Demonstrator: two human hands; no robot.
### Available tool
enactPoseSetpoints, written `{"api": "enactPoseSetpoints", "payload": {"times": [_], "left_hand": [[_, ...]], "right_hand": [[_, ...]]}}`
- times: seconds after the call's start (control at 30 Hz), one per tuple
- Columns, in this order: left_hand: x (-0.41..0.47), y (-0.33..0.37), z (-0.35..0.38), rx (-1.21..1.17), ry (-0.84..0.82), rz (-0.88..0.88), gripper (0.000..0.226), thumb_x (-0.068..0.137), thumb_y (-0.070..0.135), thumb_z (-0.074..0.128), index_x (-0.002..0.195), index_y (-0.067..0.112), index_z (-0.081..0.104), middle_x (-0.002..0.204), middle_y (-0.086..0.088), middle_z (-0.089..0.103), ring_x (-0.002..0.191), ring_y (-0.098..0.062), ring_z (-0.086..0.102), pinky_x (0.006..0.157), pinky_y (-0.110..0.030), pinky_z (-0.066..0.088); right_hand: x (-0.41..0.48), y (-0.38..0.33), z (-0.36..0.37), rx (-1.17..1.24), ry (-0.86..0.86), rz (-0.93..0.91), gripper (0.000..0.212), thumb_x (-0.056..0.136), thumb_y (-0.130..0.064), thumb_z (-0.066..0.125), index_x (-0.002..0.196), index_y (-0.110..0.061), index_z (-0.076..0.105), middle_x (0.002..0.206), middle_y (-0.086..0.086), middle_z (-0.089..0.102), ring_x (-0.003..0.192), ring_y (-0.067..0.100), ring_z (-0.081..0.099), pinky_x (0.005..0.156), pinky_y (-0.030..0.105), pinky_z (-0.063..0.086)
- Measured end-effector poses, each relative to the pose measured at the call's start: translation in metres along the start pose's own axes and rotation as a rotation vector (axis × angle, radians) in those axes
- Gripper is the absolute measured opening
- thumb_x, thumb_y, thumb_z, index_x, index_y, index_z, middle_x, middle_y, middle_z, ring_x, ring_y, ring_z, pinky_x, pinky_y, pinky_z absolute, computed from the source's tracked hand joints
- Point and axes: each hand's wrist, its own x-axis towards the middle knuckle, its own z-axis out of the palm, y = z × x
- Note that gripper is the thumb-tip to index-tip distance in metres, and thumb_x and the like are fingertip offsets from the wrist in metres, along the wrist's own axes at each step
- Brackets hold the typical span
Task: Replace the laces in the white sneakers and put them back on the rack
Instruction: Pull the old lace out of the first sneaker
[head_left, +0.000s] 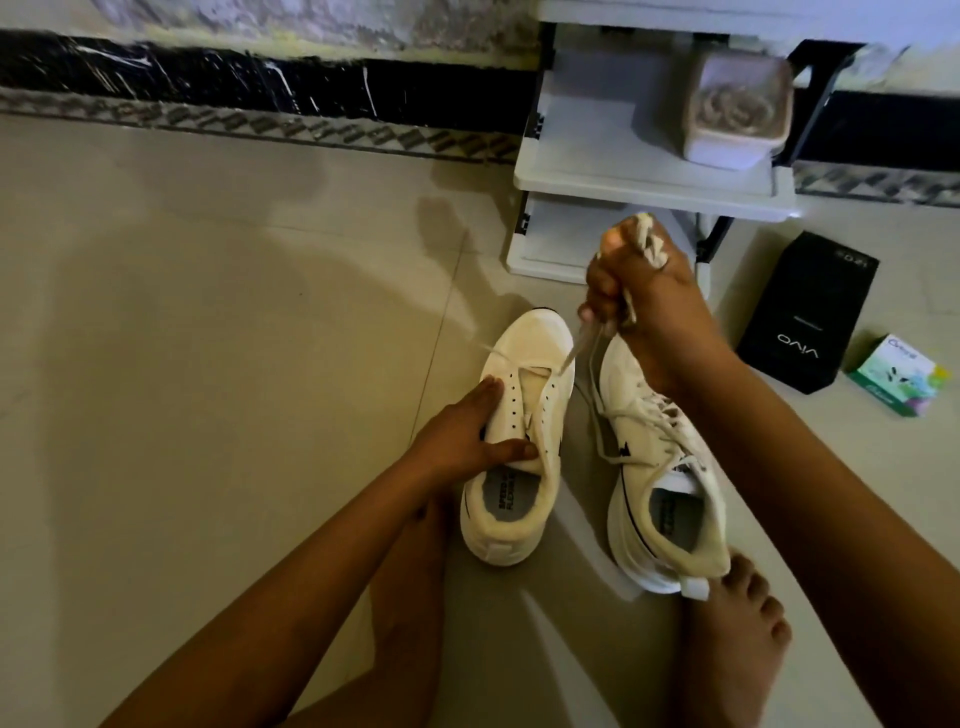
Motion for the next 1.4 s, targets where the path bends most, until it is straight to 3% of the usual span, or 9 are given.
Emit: {"api": "enactPoseSetpoints", "payload": {"times": [0.2, 0.3, 0.63, 0.73, 0.83, 0.93, 1.03, 1.2, 1.4], "left_hand": [[-0.001, 0.003, -0.001, 0.006, 0.005, 0.024, 0.097, 0.079, 0.055, 0.064, 0.151, 0.022, 0.008, 0.154, -0.001, 0.028, 0.132, -0.021, 0.04, 0.105, -0.035, 0.037], [-0.001, 0.003, -0.002, 0.031, 0.004, 0.023, 0.097, 0.08, 0.055, 0.063, 0.152, 0.021, 0.007, 0.155, -0.002, 0.025, 0.134, -0.022, 0.038, 0.106, -0.035, 0.036], [-0.002, 0.005, -0.003, 0.062, 0.011, 0.019, 0.096, 0.08, 0.055, 0.063, 0.151, 0.021, 0.007, 0.157, -0.001, 0.02, 0.133, -0.022, 0.039, 0.104, -0.032, 0.037], [-0.001, 0.006, -0.002, 0.07, 0.036, 0.018, 0.096, 0.079, 0.058, 0.062, 0.151, 0.022, 0.01, 0.151, -0.002, 0.033, 0.127, -0.021, 0.045, 0.099, -0.032, 0.04], [-0.001, 0.006, -0.003, 0.103, 0.028, 0.014, 0.096, 0.079, 0.059, 0.061, 0.151, 0.021, 0.01, 0.155, -0.001, 0.027, 0.13, -0.022, 0.041, 0.101, -0.033, 0.038], [0.0, 0.008, -0.005, 0.138, 0.038, 0.017, 0.097, 0.078, 0.06, 0.061, 0.151, 0.019, 0.012, 0.153, -0.003, 0.03, 0.127, -0.022, 0.044, 0.098, -0.033, 0.04], [0.003, 0.01, -0.008, 0.145, 0.034, 0.016, 0.096, 0.078, 0.06, 0.061, 0.15, 0.019, 0.014, 0.149, -0.004, 0.036, 0.124, -0.021, 0.047, 0.095, -0.033, 0.042], [0.004, 0.012, -0.009, 0.173, 0.031, 0.009, 0.096, 0.079, 0.061, 0.06, 0.15, 0.018, 0.013, 0.151, -0.004, 0.033, 0.126, -0.022, 0.046, 0.096, -0.033, 0.041], [0.005, 0.01, -0.011, 0.189, 0.041, -0.008, 0.096, 0.077, 0.062, 0.061, 0.15, 0.021, 0.015, 0.144, -0.004, 0.042, 0.121, -0.022, 0.049, 0.094, -0.036, 0.045]], "right_hand": [[0.013, 0.036, -0.012, -1.095, -0.127, 0.062, 0.029, 0.095, -0.031, 0.052, 0.115, -0.011, 0.048, 0.096, 0.003, 0.057, 0.085, 0.018, 0.055, 0.072, 0.029, 0.046], [0.009, 0.063, -0.014, -1.348, -0.264, 0.158, 0.035, 0.092, -0.031, 0.056, 0.118, -0.008, 0.053, 0.111, 0.012, 0.059, 0.1, 0.025, 0.056, 0.082, 0.032, 0.044], [0.002, 0.075, -0.024, -1.077, -0.181, 0.08, 0.019, 0.093, -0.012, 0.054, 0.108, -0.001, 0.057, 0.113, 0.019, 0.054, 0.099, 0.029, 0.054, 0.075, 0.021, 0.031], [-0.003, 0.056, -0.021, -0.71, -0.025, -0.002, 0.011, 0.094, -0.009, 0.051, 0.102, -0.005, 0.058, 0.109, 0.014, 0.056, 0.093, 0.02, 0.053, 0.077, 0.023, 0.036], [-0.008, 0.029, -0.016, -0.169, 0.006, 0.029, 0.015, 0.099, -0.013, 0.041, 0.088, -0.014, 0.051, 0.092, 0.005, 0.065, 0.089, 0.019, 0.063, 0.081, 0.033, 0.05], [-0.003, 0.022, -0.011, 0.042, 0.108, 0.097, 0.018, 0.1, -0.017, 0.038, 0.084, -0.015, 0.047, 0.071, -0.001, 0.058, 0.07, 0.018, 0.059, 0.078, 0.04, 0.048], [0.004, 0.04, -0.006, -0.406, 0.111, 0.114, 0.011, 0.098, -0.023, 0.045, 0.102, -0.013, 0.045, 0.082, 0.0, 0.053, 0.073, 0.015, 0.054, 0.066, 0.027, 0.045], [0.005, 0.085, -0.015, -1.216, -0.155, 0.127, 0.033, 0.096, -0.026, 0.051, 0.121, -0.006, 0.048, 0.114, 0.015, 0.059, 0.101, 0.028, 0.057, 0.078, 0.03, 0.041], [0.005, 0.087, -0.025, -1.209, -0.244, 0.089, 0.028, 0.091, -0.016, 0.056, 0.115, -0.003, 0.056, 0.114, 0.018, 0.056, 0.101, 0.031, 0.055, 0.076, 0.024, 0.035]]}}
